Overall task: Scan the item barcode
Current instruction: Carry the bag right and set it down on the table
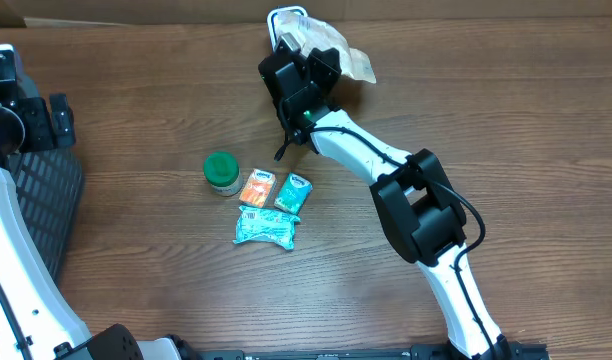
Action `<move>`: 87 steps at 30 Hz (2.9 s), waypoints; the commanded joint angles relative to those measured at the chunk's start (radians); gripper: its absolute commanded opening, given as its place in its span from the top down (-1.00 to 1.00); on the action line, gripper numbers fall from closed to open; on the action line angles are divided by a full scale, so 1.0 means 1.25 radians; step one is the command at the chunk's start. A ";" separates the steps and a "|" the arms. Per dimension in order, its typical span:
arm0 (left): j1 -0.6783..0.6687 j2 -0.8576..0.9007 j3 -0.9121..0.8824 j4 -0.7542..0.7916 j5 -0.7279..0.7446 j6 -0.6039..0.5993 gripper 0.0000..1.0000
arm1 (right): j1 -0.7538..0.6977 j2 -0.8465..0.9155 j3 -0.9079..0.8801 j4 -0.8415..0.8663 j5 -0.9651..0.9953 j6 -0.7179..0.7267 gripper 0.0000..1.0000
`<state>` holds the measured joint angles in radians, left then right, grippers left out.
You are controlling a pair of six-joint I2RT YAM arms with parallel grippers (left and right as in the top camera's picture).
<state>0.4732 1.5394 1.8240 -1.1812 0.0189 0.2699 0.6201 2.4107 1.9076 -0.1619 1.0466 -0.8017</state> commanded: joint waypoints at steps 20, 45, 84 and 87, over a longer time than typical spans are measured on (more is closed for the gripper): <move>0.003 0.004 0.003 0.003 0.000 0.018 -0.99 | -0.418 -0.672 0.014 -0.921 -1.157 0.775 0.92; 0.003 0.004 0.003 0.003 0.000 0.018 -1.00 | -0.763 -0.666 -0.554 -0.729 -1.383 0.666 0.92; 0.003 0.004 0.003 0.003 0.000 0.018 -0.99 | -0.846 -0.676 -0.508 -0.801 -1.194 0.865 -1.00; 0.003 0.004 0.003 0.003 0.000 0.018 -0.99 | -0.813 -0.680 -0.423 -0.884 -1.182 0.827 -1.00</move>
<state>0.4732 1.5394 1.8240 -1.1801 0.0189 0.2699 -0.4385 1.5837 1.2690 -1.2167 -0.4419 0.2813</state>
